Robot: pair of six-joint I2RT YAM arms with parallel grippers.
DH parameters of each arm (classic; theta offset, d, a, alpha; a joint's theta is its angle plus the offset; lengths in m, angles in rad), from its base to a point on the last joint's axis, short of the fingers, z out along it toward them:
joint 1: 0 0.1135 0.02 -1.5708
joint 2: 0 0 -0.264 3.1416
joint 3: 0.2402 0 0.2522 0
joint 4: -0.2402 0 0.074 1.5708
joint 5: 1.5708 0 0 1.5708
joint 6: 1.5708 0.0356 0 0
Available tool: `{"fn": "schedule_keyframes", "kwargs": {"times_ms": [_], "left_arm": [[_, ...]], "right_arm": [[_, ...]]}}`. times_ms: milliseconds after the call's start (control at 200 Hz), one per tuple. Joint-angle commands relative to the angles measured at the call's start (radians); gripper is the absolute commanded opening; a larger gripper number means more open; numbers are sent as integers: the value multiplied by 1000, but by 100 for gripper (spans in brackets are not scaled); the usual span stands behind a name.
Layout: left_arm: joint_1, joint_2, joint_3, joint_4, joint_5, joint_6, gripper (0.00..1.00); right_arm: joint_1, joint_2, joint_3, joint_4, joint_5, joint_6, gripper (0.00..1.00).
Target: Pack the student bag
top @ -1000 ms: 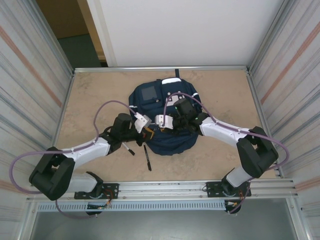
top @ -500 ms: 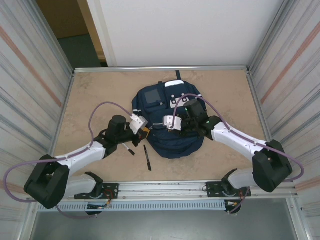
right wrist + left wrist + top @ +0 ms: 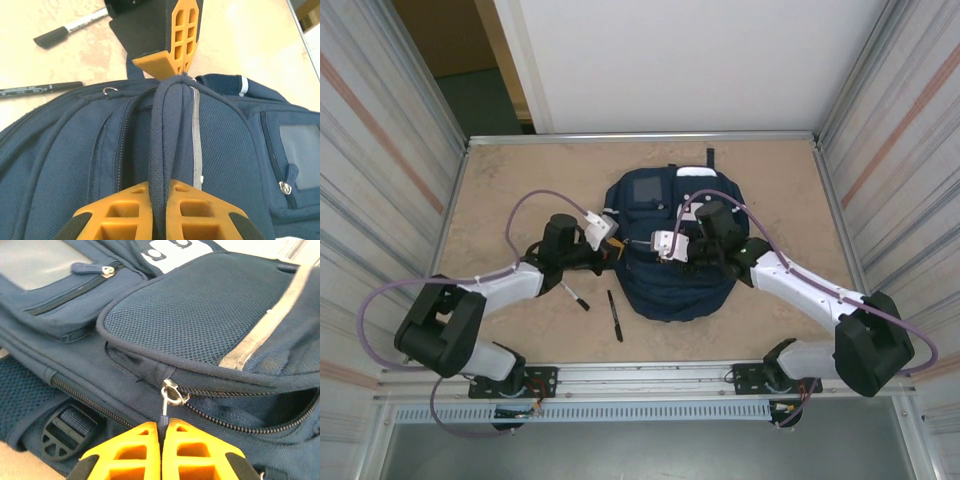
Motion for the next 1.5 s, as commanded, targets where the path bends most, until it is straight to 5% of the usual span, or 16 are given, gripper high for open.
{"fn": "schedule_keyframes", "kwargs": {"times_ms": [0,105,431,626,727,952,1072,1198,1338,1498], "left_arm": [[52,38,1,-1,-215,-90,14],[51,11,-13,9,-173,-107,28],[-1,-211,-92,-98,-227,-139,40],[-74,-186,-87,-63,-169,-108,41],[-86,-121,-11,-80,-116,-141,41],[-192,-94,105,-65,-201,128,40],[-229,-115,47,33,-217,210,42],[-281,-185,4,28,-408,79,42],[-325,-311,-28,-174,-592,-158,41],[-325,-480,-38,-471,-713,-374,50]], "right_arm": [[15,-13,27,15,-3,74,12],[5,5,84,-36,65,112,18],[-18,42,114,-33,157,130,21],[27,-28,90,-18,195,33,0],[72,-68,64,29,253,-62,0],[47,-26,124,-7,199,-189,0],[47,-66,18,169,251,-140,0],[37,-88,-24,273,351,19,1],[17,-79,-20,322,369,232,4],[28,-64,-38,323,383,356,32]]}}
